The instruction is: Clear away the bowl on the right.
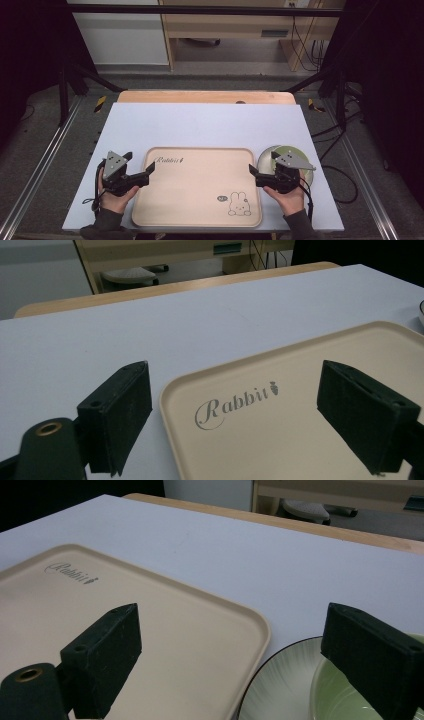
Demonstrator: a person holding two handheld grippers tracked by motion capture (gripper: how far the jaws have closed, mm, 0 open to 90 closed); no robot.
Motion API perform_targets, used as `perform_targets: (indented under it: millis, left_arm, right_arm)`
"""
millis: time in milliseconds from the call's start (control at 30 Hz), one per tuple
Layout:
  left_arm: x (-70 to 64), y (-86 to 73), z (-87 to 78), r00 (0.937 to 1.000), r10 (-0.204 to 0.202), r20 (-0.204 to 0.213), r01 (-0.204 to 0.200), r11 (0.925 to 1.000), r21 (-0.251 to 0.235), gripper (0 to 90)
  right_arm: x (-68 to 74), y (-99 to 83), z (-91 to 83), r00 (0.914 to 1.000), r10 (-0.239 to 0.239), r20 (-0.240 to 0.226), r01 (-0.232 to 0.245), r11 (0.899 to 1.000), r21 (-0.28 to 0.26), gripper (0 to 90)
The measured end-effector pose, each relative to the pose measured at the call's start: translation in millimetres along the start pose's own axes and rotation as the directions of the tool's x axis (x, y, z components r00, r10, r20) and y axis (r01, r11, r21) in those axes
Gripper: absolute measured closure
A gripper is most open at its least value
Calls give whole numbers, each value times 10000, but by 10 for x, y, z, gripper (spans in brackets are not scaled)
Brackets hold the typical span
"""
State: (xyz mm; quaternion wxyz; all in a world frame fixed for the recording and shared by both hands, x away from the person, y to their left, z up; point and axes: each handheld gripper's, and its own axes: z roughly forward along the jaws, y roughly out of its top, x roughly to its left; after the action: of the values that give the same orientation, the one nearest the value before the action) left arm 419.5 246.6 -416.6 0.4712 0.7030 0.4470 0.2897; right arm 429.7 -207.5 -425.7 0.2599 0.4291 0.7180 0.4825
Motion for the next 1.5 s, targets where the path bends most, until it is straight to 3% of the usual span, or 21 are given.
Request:
perform_targets:
  millis: [733, 1500]
  left_arm:
    - [40, -28, -5, 9999, -84, -132, 83, 10000, -16, 143]
    - [69, -41, -3, 9998, -121, -188, 121, 9999, 18, 145]
  right_arm:
    - [-61, 57, -118, 9999, 38, 128, -37, 10000, -46, 131]
    - [-275, 105, -286, 9955, 222, 922, -210, 9997, -142, 174]
